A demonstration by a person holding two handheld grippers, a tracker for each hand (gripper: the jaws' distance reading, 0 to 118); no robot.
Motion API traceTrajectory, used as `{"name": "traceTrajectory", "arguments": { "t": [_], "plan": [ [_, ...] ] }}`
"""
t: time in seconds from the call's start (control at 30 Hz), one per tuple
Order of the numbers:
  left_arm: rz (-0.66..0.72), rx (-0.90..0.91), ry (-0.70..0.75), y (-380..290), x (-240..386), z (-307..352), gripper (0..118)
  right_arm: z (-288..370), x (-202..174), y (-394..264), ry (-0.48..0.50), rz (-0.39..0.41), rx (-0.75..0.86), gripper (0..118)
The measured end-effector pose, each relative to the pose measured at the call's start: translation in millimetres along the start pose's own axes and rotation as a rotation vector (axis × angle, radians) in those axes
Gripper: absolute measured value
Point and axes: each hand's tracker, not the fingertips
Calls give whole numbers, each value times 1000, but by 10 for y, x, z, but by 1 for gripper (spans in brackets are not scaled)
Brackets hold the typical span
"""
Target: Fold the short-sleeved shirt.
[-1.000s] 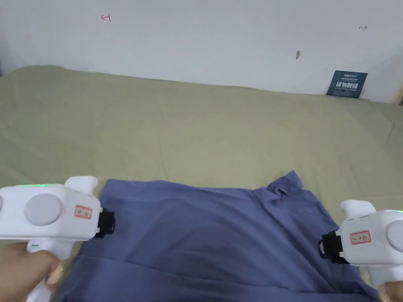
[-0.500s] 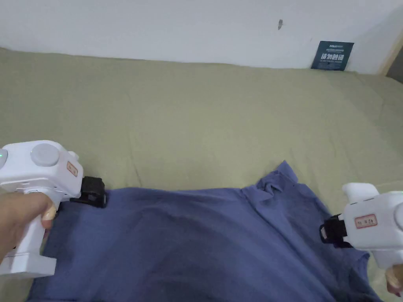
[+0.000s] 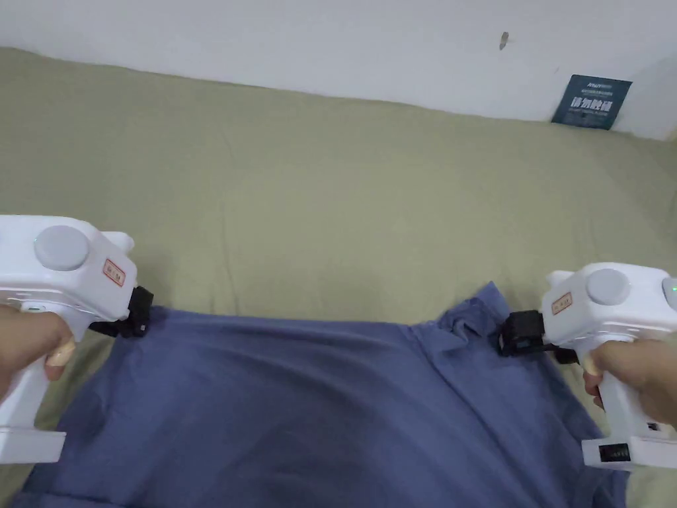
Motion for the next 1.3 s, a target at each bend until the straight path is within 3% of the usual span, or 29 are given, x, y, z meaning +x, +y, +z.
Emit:
{"name": "traceTrajectory", "arguments": {
  "t": [0.03,0.1,0.13,0.17,0.23,0.53,0.87,1.13,1.3],
  "plan": [
    [3,-5,-3,-1,-6,-17,2,8,-21,-10,-57,30,9,83],
    [11,-10,-7,-28,-23,-47,2,132,-80,-30,-57,41,27,73],
    [12,-8,-10,-28,-27,-52,2,191,-100,-34,-78,49,31,46],
    [21,-8,-10,-28,-27,-50,2,266,-117,-58,-87,58,46,1],
    [35,-5,-20,-53,-37,-19,2,381,-148,-134,-105,75,81,1],
    [9,81,-88,-337,-107,748,2,1288,32,-484,3,61,182,1],
    [-1,151,-148,-1472,-235,1622,2,2177,276,-1486,59,38,245,1],
    [35,71,-186,-2409,-318,1478,2,2059,449,-2555,78,17,127,1],
    [88,-11,-171,-2786,-376,1122,2,1667,663,-3052,73,-86,36,1]
  ]
}}
